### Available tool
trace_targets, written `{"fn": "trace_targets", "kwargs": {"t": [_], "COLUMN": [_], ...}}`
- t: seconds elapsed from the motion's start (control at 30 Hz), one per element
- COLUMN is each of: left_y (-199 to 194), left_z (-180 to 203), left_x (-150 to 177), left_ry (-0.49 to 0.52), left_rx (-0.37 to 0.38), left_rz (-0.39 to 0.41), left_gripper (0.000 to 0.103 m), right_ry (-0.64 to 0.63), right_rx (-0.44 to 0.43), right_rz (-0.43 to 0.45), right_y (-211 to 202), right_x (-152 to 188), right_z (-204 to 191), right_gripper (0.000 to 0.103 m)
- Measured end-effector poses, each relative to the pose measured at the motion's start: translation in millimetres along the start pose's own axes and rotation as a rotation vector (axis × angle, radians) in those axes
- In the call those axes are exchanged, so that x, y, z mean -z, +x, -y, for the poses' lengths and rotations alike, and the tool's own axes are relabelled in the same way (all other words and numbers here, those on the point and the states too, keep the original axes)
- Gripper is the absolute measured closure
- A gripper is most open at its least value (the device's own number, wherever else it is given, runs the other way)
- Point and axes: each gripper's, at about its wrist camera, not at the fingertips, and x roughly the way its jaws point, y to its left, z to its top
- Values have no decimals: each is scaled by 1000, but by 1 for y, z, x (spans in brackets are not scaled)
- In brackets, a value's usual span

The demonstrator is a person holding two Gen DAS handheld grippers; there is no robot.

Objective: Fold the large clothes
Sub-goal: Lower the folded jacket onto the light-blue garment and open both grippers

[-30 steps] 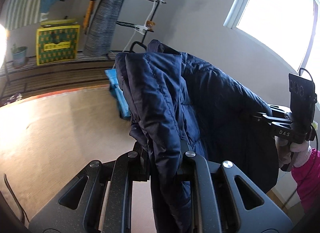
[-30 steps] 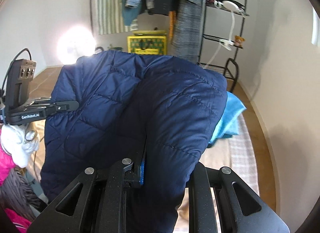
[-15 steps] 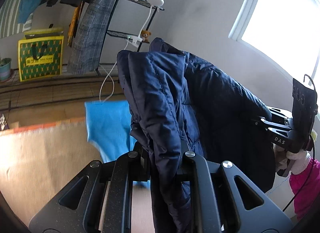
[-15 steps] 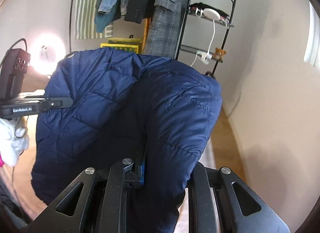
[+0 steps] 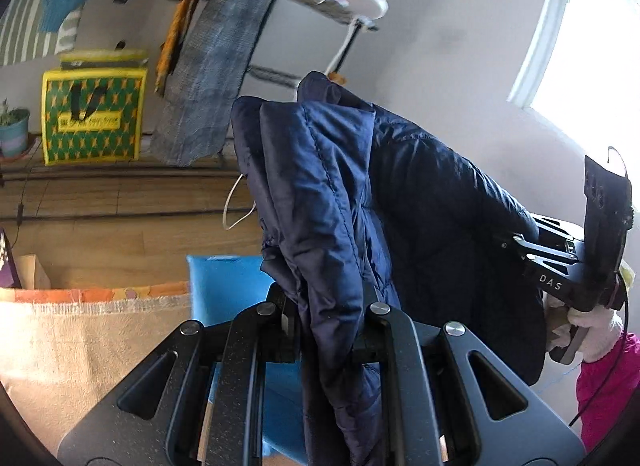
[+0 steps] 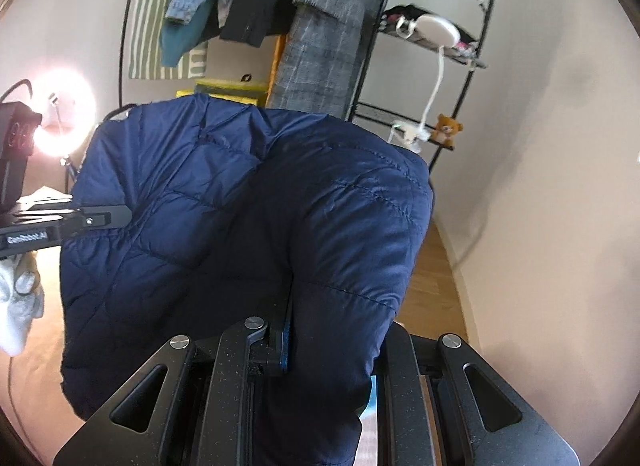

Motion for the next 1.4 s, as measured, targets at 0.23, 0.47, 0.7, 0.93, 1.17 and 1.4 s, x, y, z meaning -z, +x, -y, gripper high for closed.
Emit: {"fn": "trace_targets", "kwargs": {"t": [0.23,0.47,0.7,0.93,1.17,1.4], "left_y": [49,57,64,48,-9,-113], "left_z": [-45,-60,-77,-82,-52,-13], "left_x": [30,48,53,52,45,25], "left_ry": [-64,-78,-149,-126,-35,24], "left_rx": [-57,-84,-145,-234,-254,-231], "left_rz": [-102,-113,-172,-140,-87,1], "left_gripper": [90,87,46,39,39,39], "right_ry": [29,174,327,342,378,379], "right_rx": [5,3,45,70,97,86], "right_rz": [-185,-224,-169,-189,-117,-13], "right_y": [83,84,34,4,-38,-120], "right_x": [37,58,74,117,115,87], "right_z": [1,31,55,49,50,30], "right_gripper": [76,61,40,38,38,38]}}
